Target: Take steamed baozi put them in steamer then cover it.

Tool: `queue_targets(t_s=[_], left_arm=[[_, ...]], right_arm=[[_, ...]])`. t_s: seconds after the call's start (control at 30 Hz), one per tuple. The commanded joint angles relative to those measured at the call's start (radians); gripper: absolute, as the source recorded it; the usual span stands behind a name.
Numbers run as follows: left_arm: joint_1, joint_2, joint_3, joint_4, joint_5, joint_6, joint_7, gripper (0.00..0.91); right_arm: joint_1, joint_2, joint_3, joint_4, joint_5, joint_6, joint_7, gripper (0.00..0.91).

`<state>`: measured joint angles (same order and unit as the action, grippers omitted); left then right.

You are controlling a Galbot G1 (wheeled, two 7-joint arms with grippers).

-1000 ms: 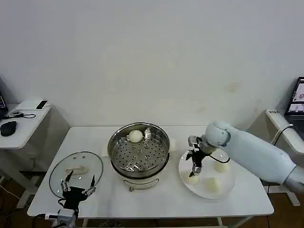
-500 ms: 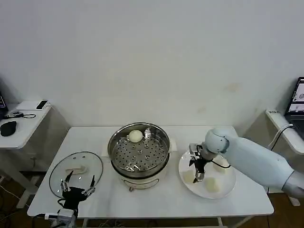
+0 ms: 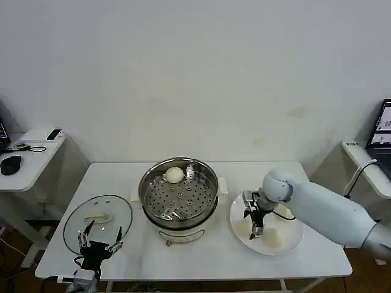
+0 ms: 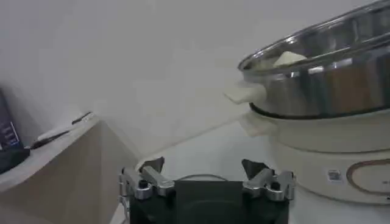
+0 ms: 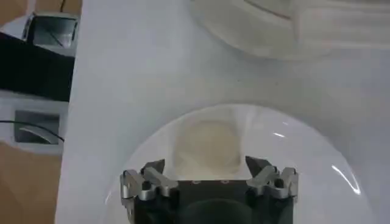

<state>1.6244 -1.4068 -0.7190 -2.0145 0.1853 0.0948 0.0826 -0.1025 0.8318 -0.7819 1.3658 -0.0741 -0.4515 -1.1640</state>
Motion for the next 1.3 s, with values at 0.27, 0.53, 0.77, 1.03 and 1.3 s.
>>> queue_targets(t_s=[0.27,0.53,0.77,1.03,1.3], left_arm=[[-0.001,0.000,0.000,0.003,0.001,0.000,-0.002,0.907],[-0.005,-0.001,-0.002,0.008,0.001,0.001,-0.001,0.907],[-0.014,-0.001,-0.002,0.017,0.001,0.001,-0.001,0.907],[-0.012,-0.001,-0.005,0.010,0.002,0.005,0.003,0.907],[-0.007,0.003,-0.017,0.000,0.005,0.014,0.011,0.907]], right_arm=[[-0.003,0.012,0.006,-0.017,-0.006,0.006,0.011,0.645],[0.000,0.003,0.010,-0.015,-0.006,0.011,0.002,0.615],[0.004,-0.014,0.019,-0.007,-0.005,0.011,-0.003,0.615],[0.089,-0.086,0.078,0.037,0.036,0.007,-0.016,0.615],[0.369,-0.132,0.022,0.056,0.168,0.005,-0.040,0.615]])
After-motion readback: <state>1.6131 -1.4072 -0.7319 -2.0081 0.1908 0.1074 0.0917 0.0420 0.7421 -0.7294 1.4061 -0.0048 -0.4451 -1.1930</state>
